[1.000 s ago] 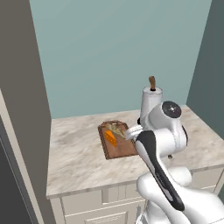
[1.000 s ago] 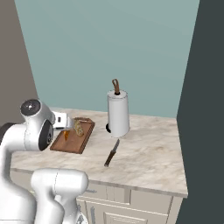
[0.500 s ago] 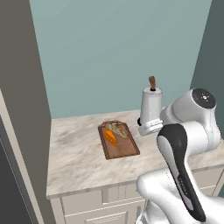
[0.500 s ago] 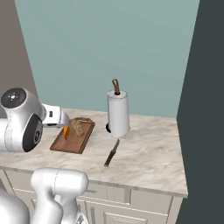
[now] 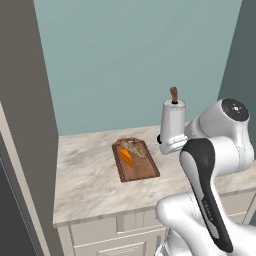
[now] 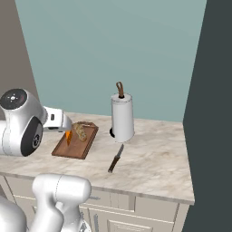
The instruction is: Retrieve the sausage and cheese from the fridge and place them on the cutting board on the counter.
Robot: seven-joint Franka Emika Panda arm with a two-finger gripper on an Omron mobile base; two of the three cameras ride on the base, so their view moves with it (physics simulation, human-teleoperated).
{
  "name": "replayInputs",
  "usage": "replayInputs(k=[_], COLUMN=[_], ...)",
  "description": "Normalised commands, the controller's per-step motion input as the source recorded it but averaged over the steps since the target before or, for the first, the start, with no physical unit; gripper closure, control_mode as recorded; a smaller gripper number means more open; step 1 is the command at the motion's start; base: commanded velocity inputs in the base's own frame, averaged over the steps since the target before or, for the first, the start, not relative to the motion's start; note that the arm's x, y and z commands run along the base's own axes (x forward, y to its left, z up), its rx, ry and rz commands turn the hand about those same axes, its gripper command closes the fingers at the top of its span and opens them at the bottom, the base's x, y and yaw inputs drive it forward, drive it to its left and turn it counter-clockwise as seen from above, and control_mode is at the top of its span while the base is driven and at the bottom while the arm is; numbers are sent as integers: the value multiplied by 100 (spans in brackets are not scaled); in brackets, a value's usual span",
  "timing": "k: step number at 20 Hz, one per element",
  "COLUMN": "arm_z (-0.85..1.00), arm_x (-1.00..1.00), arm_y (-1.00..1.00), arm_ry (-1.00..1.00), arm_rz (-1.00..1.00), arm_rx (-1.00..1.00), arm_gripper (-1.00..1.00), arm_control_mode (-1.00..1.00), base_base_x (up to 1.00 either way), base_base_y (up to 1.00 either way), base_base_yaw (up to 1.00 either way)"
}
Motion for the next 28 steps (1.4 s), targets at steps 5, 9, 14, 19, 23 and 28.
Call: replayInputs(k=[5, 9, 14, 19, 23, 28], arm_z=[0, 0, 0, 0, 0, 0], arm_x=[0, 0, 0, 0, 0, 0], arm_y=[0, 0, 0, 0, 0, 0], arm_ry=[0, 0, 0, 0, 0, 0], arm_rz=[0, 0, 0, 0, 0, 0], arm_rx=[0, 0, 0, 0, 0, 0], arm_gripper=[-100, -100, -100, -100, -100, -100], arm_control_mode=[-100, -100, 100, 100, 100, 100], base_base_x=[0, 0, 0, 0, -25, -98], base_base_y=[0, 0, 0, 0, 0, 0], base_base_yaw=[0, 0, 0, 0, 0, 7])
